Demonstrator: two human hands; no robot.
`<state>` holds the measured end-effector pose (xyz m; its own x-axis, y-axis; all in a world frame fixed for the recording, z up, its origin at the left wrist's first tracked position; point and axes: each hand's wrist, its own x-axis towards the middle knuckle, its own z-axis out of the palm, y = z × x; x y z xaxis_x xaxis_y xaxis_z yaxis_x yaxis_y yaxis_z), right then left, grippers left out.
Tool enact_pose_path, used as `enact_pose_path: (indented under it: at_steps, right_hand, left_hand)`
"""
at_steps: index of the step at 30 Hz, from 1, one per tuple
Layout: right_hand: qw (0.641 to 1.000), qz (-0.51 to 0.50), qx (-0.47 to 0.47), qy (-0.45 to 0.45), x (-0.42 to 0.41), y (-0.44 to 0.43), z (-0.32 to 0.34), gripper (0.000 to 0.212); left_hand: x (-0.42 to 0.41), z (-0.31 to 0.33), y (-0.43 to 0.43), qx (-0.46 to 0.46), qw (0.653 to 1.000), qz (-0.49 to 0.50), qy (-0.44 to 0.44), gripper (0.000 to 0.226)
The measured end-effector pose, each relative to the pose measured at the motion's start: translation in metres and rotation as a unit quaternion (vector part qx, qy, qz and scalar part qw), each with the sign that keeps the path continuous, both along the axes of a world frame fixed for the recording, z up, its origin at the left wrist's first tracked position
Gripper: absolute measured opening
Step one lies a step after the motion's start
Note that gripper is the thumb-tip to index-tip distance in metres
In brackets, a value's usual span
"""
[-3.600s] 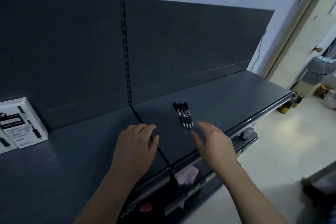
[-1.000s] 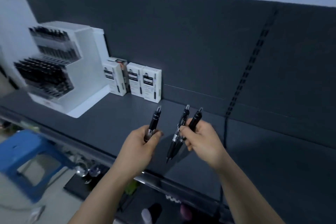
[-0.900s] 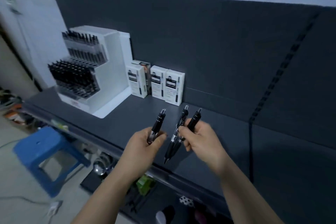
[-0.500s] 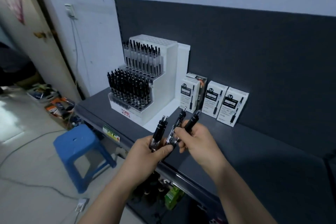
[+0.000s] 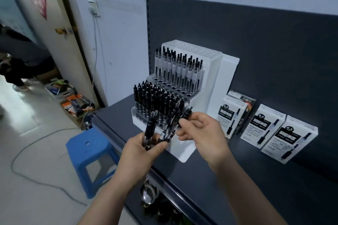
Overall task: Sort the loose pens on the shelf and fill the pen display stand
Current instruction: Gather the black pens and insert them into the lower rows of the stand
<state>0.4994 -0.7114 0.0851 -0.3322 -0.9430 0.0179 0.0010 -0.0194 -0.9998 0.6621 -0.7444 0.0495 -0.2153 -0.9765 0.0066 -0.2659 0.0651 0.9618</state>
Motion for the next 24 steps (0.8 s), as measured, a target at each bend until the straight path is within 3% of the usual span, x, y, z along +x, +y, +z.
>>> enact_pose_path:
  at_steps: [5,9,13,16,19,24]
  right_hand:
    - [0.998,-0.046,-0.014,-0.028,0.021,-0.025,0.001,0.016]
    - [0.989,-0.132,-0.063,-0.013,0.034,-0.036,0.007,0.013]
    - [0.976,-0.194,-0.065,0.077,0.046,-0.046,0.009,0.012]
    - [0.955,-0.219,-0.029,0.197,0.053,-0.054,0.002,0.012]
    - [0.928,-0.215,0.0,0.303,0.061,-0.062,-0.001,0.013]
    - [0.902,-0.169,0.047,0.394,0.067,-0.084,-0.005,0.026]
  left_hand:
    - [0.02,-0.003,-0.038,0.009,1.0,-0.016,-0.01,0.018]
    - [0.037,0.002,-0.065,-0.005,1.0,-0.022,-0.019,0.02]
    - [0.055,-0.001,-0.091,-0.029,0.998,-0.019,-0.052,0.032]
    - [0.064,-0.004,-0.103,-0.019,0.998,-0.031,-0.045,0.017]
    - [0.068,-0.005,-0.111,0.005,0.999,-0.036,-0.009,0.009]
    - [0.071,-0.003,-0.118,-0.004,0.998,-0.066,0.013,0.006]
